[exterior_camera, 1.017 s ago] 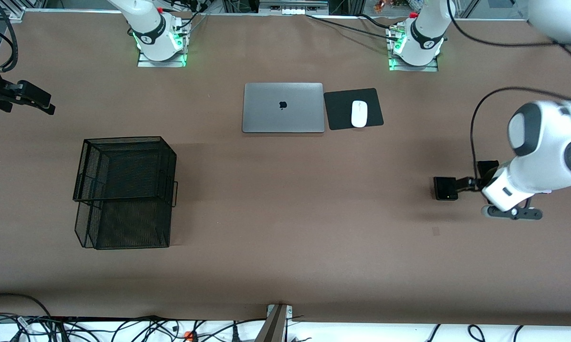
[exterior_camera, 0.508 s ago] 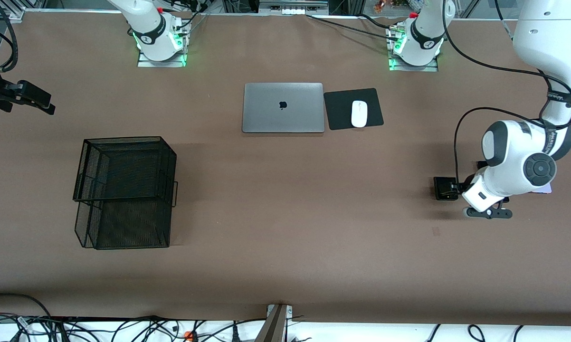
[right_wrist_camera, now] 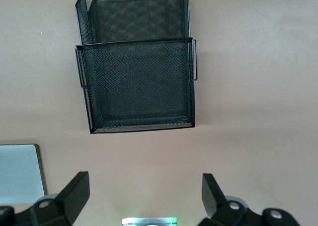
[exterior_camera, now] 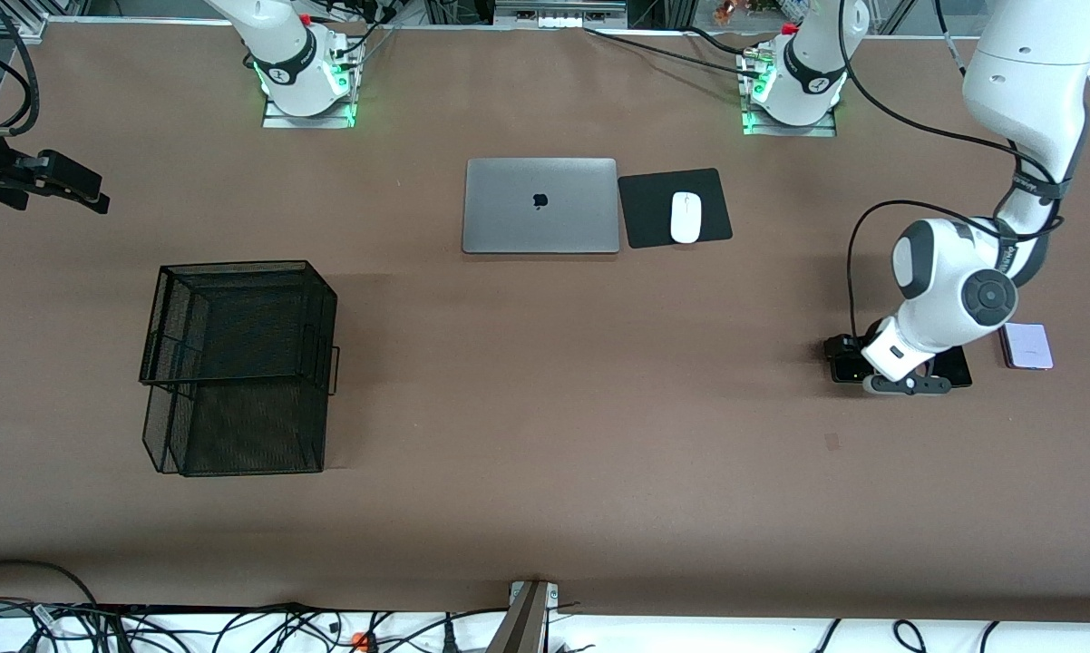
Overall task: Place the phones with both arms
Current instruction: 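Lower the left gripper and grasp the black flip phone, then carry the flip phone with the left gripper beside the laptop, lower it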
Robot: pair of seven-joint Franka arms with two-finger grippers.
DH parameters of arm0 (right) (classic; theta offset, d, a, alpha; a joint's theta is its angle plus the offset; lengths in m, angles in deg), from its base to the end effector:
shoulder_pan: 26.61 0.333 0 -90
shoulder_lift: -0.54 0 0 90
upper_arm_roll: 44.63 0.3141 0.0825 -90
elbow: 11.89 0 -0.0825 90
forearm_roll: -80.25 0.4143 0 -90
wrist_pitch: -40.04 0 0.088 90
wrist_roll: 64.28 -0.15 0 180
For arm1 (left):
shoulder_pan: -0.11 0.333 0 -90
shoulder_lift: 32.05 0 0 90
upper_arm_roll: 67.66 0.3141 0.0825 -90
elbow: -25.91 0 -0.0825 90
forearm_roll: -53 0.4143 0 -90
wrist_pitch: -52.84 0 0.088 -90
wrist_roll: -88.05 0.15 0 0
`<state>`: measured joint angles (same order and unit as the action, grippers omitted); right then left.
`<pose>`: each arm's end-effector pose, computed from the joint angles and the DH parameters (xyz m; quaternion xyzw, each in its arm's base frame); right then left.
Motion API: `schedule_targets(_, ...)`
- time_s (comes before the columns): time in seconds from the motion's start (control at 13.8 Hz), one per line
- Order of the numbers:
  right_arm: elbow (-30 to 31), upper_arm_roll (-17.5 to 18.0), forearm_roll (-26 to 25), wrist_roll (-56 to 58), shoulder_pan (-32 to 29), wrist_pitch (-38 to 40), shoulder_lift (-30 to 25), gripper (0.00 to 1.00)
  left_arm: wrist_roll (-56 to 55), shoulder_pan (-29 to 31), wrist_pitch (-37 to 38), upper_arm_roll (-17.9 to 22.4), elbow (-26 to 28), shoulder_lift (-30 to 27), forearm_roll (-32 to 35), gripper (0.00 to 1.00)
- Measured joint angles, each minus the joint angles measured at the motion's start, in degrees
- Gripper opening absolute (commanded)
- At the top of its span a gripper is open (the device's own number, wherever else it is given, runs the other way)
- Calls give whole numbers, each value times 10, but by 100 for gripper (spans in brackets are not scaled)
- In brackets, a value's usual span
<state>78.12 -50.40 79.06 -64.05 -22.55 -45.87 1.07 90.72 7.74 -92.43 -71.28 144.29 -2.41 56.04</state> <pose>0.5757 -0.0202 0.5684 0.9990 -0.0132 -0.0405 0.0102 0.5960 0.0403 0.1040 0.9997 -0.0067 -0.0231 0.0025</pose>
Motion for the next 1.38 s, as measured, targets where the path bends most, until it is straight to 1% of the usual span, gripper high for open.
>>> schedule_targets(0.29, 1, 0, 12, 0, 0, 5, 1, 100, 0, 0, -18, 0, 10, 2, 0, 100)
schedule_targets(0.36, 1, 0, 13, 0, 0, 6, 1, 100, 0, 0, -20, 0, 11, 2, 0, 97)
schedule_targets(0.44, 1, 0, 13, 0, 0, 7, 1, 100, 0, 0, -21, 0, 11, 3, 0, 88)
schedule_targets(0.51, 1, 0, 13, 0, 0, 7, 1, 100, 0, 0, -22, 0, 12, 3, 0, 71)
schedule_targets(0.58, 1, 0, 13, 0, 0, 7, 1, 100, 0, 0, -22, 0, 12, 3, 0, 60)
schedule_targets(0.65, 1, 0, 13, 0, 0, 7, 2, 100, 0, 1, -22, 0, 12, 4, 0, 52)
schedule_targets(0.73, 1, 0, 13, 0, 0, 7, 2, 100, 0, 1, -22, 0, 11, 4, 0, 40)
schedule_targets(0.8, 1, 0, 13, 0, 0, 7, 2, 100, 0, 1, -22, 0, 11, 4, 0, 31)
schedule_targets(0.87, 1, 0, 13, 0, 0, 7, 2, 100, 0, 1, -23, 0, 11, 4, 0, 30)
schedule_targets(1.02, 1, 0, 13, 0, 0, 7, 2, 100, 0, 1, -26, 0, 6, 4, 0, 30)
schedule_targets(1.09, 1, 0, 13, 0, 0, 7, 2, 100, 1, 1, -23, -2, -3, 3, 0, 30)
schedule_targets(1.16, 1, 0, 13, 0, 0, 7, 2, 100, 1, -1, -4, -5, -19, 1, 0, 30)
schedule_targets(1.23, 1, 1, 14, 0, 0, 7, 2, 100, 1, -4, 39, -8, -43, -2, 0, 30)
schedule_targets(1.38, 1, 1, 14, 1, 0, 7, 2, 100, 1, -15, 145, -18, -109, -10, 0, 30)
